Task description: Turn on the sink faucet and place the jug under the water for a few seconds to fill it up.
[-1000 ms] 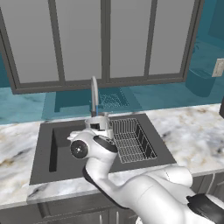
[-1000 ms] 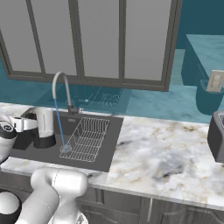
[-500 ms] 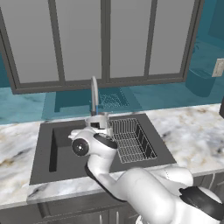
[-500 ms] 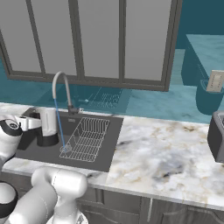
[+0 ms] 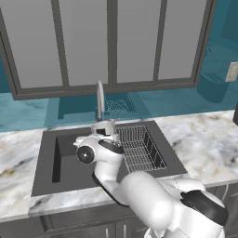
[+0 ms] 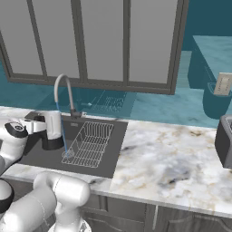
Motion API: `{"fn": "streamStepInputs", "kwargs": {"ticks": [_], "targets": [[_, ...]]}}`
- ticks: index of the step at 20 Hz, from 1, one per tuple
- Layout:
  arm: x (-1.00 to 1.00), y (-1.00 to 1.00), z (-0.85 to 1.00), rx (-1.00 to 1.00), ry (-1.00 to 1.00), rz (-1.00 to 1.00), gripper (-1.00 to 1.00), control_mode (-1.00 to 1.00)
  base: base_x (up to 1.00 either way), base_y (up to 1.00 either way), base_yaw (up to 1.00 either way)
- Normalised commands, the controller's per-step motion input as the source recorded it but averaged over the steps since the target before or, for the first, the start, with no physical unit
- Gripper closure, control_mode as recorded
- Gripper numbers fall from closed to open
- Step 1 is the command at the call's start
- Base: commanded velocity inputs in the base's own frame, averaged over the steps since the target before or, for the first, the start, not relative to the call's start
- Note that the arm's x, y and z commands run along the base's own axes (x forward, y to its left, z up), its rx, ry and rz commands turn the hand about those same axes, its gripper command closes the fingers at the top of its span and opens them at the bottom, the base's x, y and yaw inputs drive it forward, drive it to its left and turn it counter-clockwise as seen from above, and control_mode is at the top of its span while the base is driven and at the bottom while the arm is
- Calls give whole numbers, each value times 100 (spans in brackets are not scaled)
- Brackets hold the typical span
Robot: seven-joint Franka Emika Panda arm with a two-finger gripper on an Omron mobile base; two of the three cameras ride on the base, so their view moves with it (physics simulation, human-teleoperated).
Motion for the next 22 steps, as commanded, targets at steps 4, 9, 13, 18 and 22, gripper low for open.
{"fn": "streamStepInputs", "kwargs": {"ticks": [4, 9, 13, 18, 22], "targets": [[16, 0, -7, -4, -3, 0, 100, -100, 0, 0, 0], [10, 0, -9, -3, -7, 0, 100, -100, 0, 0, 0], [9, 0, -11, -2, -11, 0, 100, -100, 0, 0, 0], [9, 0, -3, 0, -6, 0, 100, -100, 0, 0, 0], [12, 0, 0, 0, 0, 0, 100, -100, 0, 0, 0]]}}
